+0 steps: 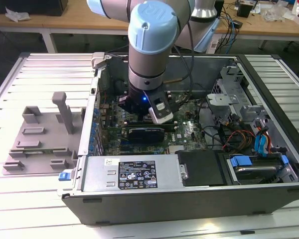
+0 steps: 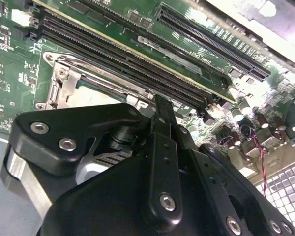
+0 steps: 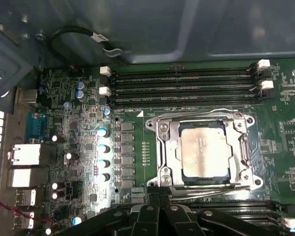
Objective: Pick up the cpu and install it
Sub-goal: 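Install the second cpu locking lever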
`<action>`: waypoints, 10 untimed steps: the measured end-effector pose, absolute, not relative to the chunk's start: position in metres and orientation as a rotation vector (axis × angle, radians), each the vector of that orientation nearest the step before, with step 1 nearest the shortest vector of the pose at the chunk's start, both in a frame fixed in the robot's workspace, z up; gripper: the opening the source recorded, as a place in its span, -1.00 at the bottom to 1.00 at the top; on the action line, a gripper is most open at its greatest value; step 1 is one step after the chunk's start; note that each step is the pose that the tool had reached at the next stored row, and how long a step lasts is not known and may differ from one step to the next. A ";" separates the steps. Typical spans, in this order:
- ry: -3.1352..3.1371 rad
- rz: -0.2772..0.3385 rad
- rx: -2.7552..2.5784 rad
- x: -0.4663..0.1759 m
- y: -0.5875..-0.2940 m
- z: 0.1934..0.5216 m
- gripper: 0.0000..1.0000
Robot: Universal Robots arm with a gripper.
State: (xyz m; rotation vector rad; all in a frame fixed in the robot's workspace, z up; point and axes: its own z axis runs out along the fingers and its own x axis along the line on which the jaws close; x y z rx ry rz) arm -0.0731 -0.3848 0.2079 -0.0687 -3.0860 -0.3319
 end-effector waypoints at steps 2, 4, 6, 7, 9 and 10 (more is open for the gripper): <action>-3.085 -0.342 -0.072 -0.073 -0.385 0.202 -0.79; -3.080 -0.383 -0.072 -0.073 -0.385 0.200 -0.79; -3.076 -0.408 -0.072 -0.075 -0.385 0.198 -0.79; -3.076 -0.410 -0.073 -0.075 -0.385 0.198 -0.79; -3.075 -0.414 -0.073 -0.078 -0.385 0.196 -0.79; -3.075 -0.415 -0.074 -0.078 -0.385 0.196 -0.79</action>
